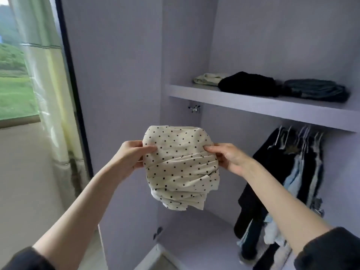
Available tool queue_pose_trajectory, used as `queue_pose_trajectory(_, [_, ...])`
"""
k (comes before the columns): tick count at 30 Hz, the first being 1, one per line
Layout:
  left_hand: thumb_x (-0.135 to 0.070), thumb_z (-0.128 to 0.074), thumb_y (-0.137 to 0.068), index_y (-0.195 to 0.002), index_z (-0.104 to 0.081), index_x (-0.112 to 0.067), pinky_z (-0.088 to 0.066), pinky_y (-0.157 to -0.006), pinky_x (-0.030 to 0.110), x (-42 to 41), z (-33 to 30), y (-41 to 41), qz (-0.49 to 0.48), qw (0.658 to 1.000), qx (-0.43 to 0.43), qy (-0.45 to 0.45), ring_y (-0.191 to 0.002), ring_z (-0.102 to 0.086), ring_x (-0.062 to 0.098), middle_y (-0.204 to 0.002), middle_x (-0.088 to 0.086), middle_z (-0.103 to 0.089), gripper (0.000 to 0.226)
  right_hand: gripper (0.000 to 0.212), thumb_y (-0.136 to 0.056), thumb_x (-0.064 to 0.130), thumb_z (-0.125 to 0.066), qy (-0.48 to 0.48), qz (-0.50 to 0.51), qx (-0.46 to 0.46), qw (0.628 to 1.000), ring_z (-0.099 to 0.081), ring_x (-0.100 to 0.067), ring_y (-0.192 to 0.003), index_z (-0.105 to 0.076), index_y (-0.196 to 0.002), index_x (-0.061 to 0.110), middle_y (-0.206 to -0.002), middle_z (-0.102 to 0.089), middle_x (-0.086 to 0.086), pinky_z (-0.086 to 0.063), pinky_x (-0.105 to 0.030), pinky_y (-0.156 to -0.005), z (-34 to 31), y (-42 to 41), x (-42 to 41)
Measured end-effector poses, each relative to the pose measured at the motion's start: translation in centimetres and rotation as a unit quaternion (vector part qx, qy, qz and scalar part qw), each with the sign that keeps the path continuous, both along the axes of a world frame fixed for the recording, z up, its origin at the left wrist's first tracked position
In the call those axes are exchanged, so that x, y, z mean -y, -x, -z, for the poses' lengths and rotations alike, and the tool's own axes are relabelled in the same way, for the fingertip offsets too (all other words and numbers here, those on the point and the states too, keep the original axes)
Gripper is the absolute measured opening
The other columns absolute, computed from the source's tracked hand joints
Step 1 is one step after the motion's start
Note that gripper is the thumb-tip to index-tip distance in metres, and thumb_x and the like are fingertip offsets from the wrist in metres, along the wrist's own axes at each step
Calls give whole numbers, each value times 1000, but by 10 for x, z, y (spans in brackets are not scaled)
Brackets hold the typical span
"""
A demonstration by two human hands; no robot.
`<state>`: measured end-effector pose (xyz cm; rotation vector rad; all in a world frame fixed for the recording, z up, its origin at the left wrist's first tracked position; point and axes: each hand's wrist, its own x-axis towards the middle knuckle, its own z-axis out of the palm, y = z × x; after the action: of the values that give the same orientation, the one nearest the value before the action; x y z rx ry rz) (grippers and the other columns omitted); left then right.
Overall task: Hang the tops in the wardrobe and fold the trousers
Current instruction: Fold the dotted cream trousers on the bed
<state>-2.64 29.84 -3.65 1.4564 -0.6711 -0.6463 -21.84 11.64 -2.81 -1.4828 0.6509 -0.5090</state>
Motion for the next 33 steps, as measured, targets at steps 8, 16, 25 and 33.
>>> queue_pose_trajectory(8, [-9, -70, -81, -95, -68, -4, -58, -62, 24, 130, -100, -58, 109, 989, 75, 63, -79, -69, 17, -91, 7, -72, 15, 9, -79, 13, -70, 50, 110, 62, 991, -61, -18, -68, -67, -86, 9, -73, -67, -4, -51, -29, -67, -89, -22, 85])
queue_pose_trajectory(16, [-9, -69, -82, -106, -65, 0, -56, -56, 22, 235, -186, -139, 147, 974, 139, 100, -84, -68, 17, -102, 9, -70, 26, 14, -79, 15, -72, 76, 142, 86, 983, -66, -15, -64, -66, -90, 9, -77, -69, -3, -53, -24, -54, -167, -88, 157])
queue_pose_trajectory(25, [-9, -66, -86, -103, -61, -4, -51, -70, 26, 382, -250, -208, 128, 967, 194, 103, -92, -63, 18, -106, 8, -66, 19, 14, -83, 15, -69, 81, 167, 90, 978, -61, -20, -77, -59, -91, 9, -87, -64, -7, -52, -31, -74, -224, -158, 275])
queue_pose_trajectory(33, [-5, -63, -88, -97, -57, -3, -54, -63, 28, 496, -228, -233, 103, 954, 277, -59, -70, -59, 16, -85, 10, -61, 12, 31, -84, 15, -70, 180, 224, -116, 951, -60, -20, -68, -56, -109, 3, -87, -63, -10, -50, -28, -62, -212, -197, 380])
